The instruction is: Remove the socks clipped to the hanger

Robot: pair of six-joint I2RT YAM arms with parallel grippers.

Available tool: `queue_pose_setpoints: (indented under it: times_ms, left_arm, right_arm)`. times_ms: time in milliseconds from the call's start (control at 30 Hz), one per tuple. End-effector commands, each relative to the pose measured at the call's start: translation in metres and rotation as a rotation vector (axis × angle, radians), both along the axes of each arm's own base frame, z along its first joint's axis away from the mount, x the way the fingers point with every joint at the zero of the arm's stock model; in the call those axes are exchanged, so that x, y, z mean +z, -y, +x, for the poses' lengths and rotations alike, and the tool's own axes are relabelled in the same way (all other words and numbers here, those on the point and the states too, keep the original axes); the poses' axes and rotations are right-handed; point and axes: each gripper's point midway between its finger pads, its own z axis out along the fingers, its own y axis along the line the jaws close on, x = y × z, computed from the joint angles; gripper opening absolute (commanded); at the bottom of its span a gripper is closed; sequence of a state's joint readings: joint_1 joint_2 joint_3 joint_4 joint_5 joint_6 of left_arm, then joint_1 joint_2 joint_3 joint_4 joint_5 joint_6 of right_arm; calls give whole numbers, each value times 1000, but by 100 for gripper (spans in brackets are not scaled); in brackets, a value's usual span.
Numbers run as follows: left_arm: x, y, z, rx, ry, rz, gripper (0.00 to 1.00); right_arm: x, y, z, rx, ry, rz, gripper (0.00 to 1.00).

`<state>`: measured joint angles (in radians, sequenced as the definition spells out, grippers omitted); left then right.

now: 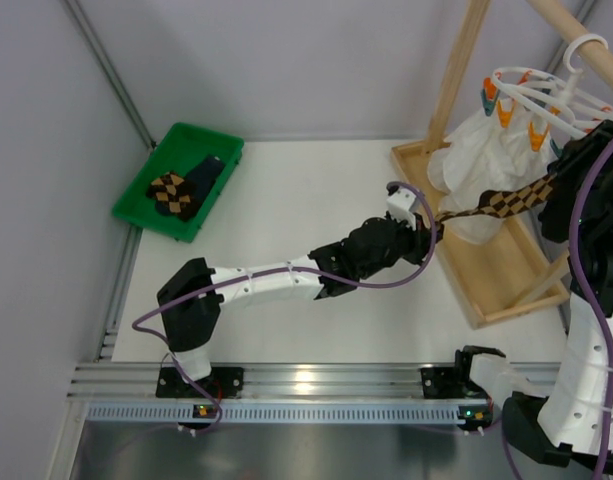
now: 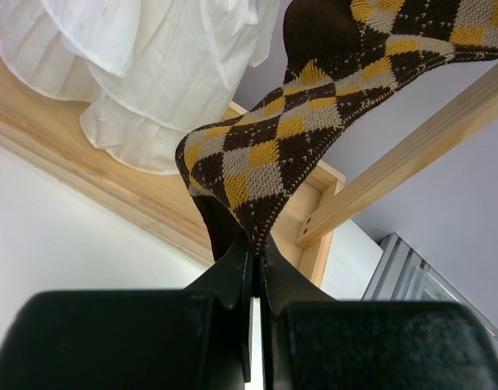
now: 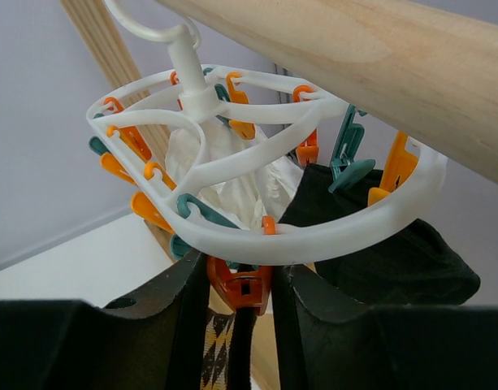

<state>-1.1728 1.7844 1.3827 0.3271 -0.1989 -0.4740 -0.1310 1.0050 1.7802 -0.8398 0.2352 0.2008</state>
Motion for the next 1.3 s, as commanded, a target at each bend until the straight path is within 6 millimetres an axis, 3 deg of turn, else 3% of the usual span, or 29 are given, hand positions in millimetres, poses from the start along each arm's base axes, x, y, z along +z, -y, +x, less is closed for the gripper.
queue_pose_setpoints:
  times_ms: [0, 233, 367, 433, 500, 633, 933, 1133, 1267]
  left_arm:
    - [38, -12, -1, 14, 25, -82, 0]
    - [33, -32, 16, 81, -11, -96, 0]
    - [32, -27, 17, 40, -18, -97, 0]
    - [33, -22, 13, 15, -29, -105, 0]
    - [34, -20, 12, 3, -33, -109, 0]
    - [35, -20, 12, 1, -27, -107, 0]
    - [35, -19, 11, -4, -24, -106, 0]
    - [34, -16, 10, -17, -32, -108, 0]
    - [34, -16, 10, -21, -32, -109, 0]
  right_arm:
    - [15, 0, 3, 0, 54, -15, 0]
    - [11, 4, 5, -25, 34, 5, 0]
    - [9, -2, 6, 8, 34, 6, 0]
    - [8, -5, 7, 30, 24, 9, 30]
    - [9, -7, 6, 38, 21, 5, 46]
    - [12, -9, 1, 47, 30, 9, 52]
    - [10, -10, -5, 50, 32, 9, 49]
    - [6, -8, -7, 36, 18, 1, 40]
    - [5, -6, -6, 27, 12, 1, 23]
